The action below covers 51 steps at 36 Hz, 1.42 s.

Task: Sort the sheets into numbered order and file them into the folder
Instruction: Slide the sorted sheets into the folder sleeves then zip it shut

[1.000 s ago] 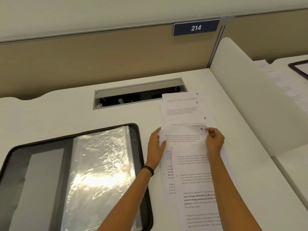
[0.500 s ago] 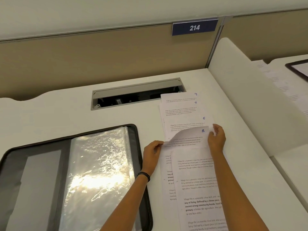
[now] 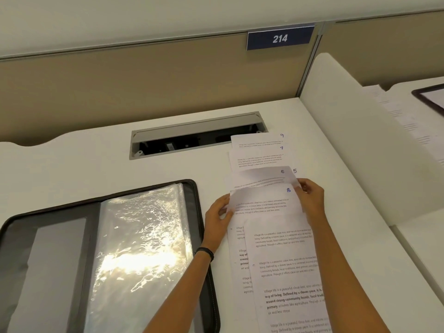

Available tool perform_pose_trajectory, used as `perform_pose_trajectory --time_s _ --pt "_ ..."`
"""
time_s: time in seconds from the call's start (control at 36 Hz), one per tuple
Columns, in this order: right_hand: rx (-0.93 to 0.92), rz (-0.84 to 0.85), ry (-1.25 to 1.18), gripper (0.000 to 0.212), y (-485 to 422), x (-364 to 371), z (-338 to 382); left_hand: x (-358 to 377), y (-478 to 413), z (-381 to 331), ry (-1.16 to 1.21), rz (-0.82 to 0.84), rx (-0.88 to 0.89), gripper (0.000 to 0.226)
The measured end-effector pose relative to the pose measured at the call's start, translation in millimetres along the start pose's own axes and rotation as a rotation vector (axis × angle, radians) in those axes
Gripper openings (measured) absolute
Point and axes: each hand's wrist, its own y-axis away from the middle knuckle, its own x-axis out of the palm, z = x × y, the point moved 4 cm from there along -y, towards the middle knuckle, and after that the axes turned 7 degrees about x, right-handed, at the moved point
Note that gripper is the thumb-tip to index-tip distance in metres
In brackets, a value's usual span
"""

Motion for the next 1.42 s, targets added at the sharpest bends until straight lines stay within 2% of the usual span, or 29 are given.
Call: perform_pose_trajectory --time_s 0.08,0.25,0.31,0.36,0.44,0.58,0.67,0.81,0.94,1.03,1.17,1.28,1.42 --pt "0.023 0.03 -0.036 0.01 2.4 2.2 -1.1 1.0 -4.6 7.1 0.004 0.049 -0.043 0.047" --pt "0.085 -0.013 -0.167 0.016 9.7 0.1 5.7 3.8 -12.0 5.2 0.012 0.016 -0.144 0.058" --pt "0.123 -0.013 -0.2 0.019 11.6 -0.1 7.6 4.5 -12.2 5.0 0.087 -0.003 -0.158 0.051" --pt "0.124 0.016 -0.194 0.022 12.9 0.8 9.1 5.2 -11.4 0.8 0.18 -0.019 -0.175 0.033" --pt "0.104 0.018 -0.099 0.032 8.7 1.4 6.5 1.9 -11.6 -3.6 0.233 -0.063 -0.202 0.022" --pt "-0.037 -0.165 0.146 0.033 -6.0 -0.9 3.9 -7.5 -12.3 -0.3 0.187 -0.103 -0.208 0.026" --pt "-0.077 -0.197 0.295 0.03 -15.7 -0.6 2.5 -11.4 -11.4 1.6 0.168 -0.102 -0.201 0.027" --pt "-0.002 -0.158 0.466 0.047 -26.5 4.1 2.4 -11.6 -12.1 2.5 0.141 -0.079 -0.182 0.029" --pt "0.04 -0.183 0.478 0.061 -24.7 5.4 6.6 -11.1 -13.5 2.7 0.147 -0.077 -0.187 0.028" --pt "0.025 -0.226 0.42 0.053 -21.0 4.0 7.4 -11.3 -14.1 1.5 0.136 -0.075 -0.179 0.028" --pt "-0.01 -0.258 0.374 0.023 -13.4 -1.7 17.7 -11.8 -15.4 1.1 0.118 -0.072 -0.17 0.029" --pt "-0.034 -0.259 0.34 0.022 -11.1 -6.3 30.5 -11.2 -15.9 -0.8 0.095 -0.08 -0.158 0.035" --pt "-0.127 -0.289 0.269 0.021 -5.0 -8.9 55.7 -7.3 -14.3 -5.2 0.159 -0.079 -0.196 0.058"
